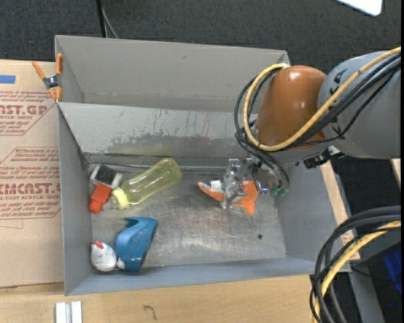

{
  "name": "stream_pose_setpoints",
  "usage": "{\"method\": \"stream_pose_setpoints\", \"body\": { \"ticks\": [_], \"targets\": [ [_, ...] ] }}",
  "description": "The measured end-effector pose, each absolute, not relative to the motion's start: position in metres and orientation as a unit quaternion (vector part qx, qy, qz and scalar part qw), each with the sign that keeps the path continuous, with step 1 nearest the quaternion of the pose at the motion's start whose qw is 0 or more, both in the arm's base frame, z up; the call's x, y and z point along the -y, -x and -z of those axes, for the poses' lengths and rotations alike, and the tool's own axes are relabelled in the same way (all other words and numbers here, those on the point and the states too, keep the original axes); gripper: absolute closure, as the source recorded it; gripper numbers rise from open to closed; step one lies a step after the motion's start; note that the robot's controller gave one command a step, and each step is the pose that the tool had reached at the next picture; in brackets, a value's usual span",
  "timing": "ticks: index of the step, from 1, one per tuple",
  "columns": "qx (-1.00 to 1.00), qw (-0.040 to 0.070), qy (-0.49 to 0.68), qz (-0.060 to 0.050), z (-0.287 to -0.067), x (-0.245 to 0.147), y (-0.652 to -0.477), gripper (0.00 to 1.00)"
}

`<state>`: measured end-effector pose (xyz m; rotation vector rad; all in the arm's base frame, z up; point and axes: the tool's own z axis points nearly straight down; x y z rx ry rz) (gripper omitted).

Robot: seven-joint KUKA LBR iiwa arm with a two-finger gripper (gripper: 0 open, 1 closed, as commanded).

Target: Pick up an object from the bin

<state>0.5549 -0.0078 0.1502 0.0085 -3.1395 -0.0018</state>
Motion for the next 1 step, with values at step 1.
{"method": "stream_pose_setpoints", "body": {
  "ticks": [1],
  "targets": [
    [1.000, -0.001, -0.007, 0.000, -0.2534, 0.0204, -0.5576, 1.00]
  ]
}}
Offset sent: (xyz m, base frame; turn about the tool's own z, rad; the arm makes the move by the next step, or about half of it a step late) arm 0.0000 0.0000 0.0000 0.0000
